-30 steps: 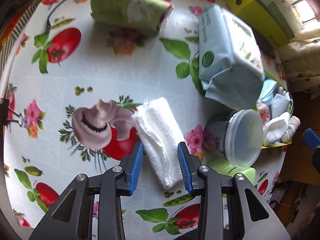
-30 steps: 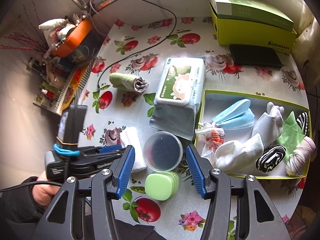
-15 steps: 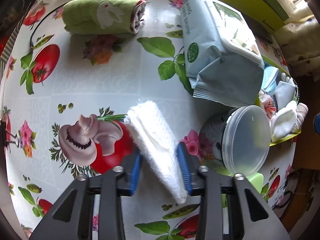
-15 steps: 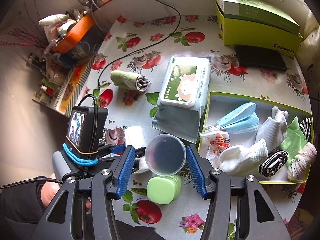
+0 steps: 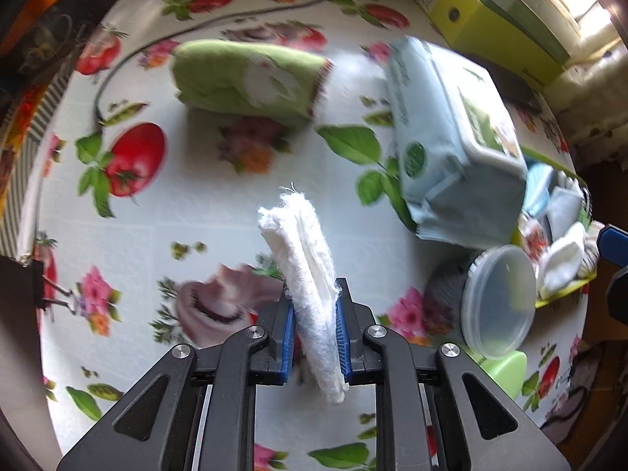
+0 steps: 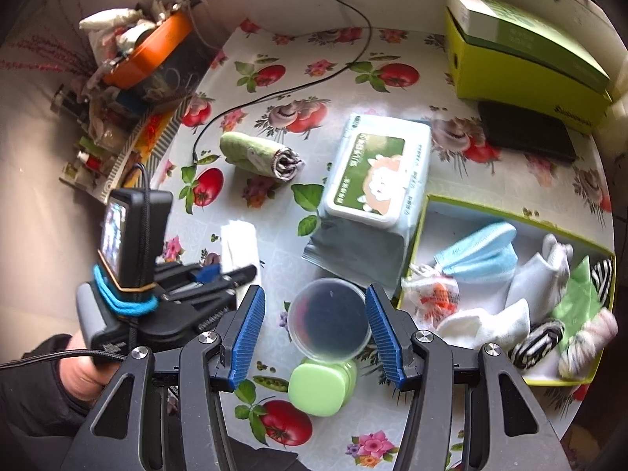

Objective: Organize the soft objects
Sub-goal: 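Lift the white cloth with the left gripper while the right gripper grasps the green rolled towel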

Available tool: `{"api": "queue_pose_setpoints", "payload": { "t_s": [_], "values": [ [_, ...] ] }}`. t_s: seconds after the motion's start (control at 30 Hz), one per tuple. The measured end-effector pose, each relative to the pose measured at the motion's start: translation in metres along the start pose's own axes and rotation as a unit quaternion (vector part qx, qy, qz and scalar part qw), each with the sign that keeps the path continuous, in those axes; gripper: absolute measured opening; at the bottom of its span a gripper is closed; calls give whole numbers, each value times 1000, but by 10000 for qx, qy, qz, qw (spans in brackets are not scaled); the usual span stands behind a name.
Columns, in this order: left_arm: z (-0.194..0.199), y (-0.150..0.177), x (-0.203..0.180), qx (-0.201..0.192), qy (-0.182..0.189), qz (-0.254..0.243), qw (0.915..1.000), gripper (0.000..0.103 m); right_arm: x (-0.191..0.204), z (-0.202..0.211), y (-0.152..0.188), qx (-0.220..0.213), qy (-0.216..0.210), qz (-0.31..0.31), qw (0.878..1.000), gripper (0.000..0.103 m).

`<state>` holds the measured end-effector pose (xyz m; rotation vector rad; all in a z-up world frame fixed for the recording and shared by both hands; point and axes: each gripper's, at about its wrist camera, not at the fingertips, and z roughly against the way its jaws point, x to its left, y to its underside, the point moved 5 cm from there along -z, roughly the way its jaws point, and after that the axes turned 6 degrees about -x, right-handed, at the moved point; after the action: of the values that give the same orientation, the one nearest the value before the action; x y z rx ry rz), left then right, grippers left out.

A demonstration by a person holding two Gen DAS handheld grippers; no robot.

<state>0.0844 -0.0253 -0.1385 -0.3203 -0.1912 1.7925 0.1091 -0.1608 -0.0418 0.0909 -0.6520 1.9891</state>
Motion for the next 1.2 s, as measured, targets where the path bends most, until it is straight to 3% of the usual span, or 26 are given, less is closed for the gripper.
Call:
{"api": "queue_pose_setpoints", "payload": {
  "t_s": [0.43, 1.2],
  "values": [
    [10, -11, 69, -311, -440, 531, 9971, 18, 47, -45, -40, 128, -48, 1049, 9944, 53],
    [7, -7, 144, -295, -475, 1271, 9903, 18, 89, -151, -116, 595, 232, 2452, 9674, 53]
  ]
}}
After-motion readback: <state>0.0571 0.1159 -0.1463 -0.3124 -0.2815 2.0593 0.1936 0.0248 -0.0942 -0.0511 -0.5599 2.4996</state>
